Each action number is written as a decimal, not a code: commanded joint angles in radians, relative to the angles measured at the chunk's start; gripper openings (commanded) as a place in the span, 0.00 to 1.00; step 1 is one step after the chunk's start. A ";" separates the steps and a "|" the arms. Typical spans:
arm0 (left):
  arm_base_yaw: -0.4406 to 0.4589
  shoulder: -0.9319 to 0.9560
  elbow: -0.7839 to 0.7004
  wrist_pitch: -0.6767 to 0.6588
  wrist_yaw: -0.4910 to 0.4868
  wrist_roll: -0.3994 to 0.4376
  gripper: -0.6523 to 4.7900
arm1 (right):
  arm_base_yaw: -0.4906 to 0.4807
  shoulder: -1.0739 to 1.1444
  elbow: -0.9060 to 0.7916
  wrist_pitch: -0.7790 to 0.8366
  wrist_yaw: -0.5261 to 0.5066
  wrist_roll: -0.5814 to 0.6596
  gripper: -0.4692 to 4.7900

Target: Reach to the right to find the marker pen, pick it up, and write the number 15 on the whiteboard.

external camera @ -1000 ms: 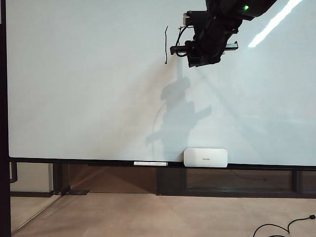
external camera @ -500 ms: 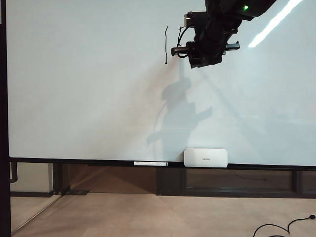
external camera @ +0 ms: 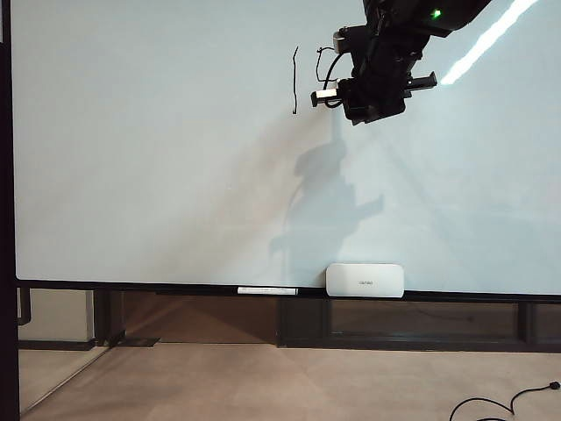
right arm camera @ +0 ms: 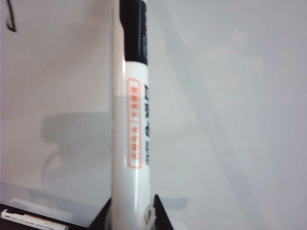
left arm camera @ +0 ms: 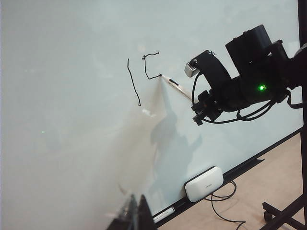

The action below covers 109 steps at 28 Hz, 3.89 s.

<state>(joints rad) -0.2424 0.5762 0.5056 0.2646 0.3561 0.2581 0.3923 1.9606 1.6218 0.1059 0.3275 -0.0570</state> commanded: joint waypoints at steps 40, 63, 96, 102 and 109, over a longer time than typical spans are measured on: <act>0.001 -0.002 0.005 0.014 0.003 0.021 0.11 | -0.032 0.010 0.005 -0.140 -0.014 0.045 0.09; 0.001 -0.002 0.005 0.014 -0.001 0.023 0.11 | -0.042 0.012 0.005 -0.130 -0.219 0.045 0.09; 0.001 -0.183 0.009 -0.071 -0.274 0.032 0.11 | 0.021 -0.127 0.004 -0.233 -0.241 0.001 0.09; 0.001 -0.272 0.119 -0.397 -0.400 0.142 0.11 | 0.023 -0.246 0.004 -0.340 -0.214 -0.024 0.09; 0.001 -0.311 0.296 -0.620 -0.479 0.154 0.11 | 0.022 -0.436 0.004 -0.444 -0.206 -0.046 0.09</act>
<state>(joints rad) -0.2417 0.2684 0.7753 -0.3126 -0.1017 0.4080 0.4145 1.5620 1.6196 -0.3210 0.1146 -0.0868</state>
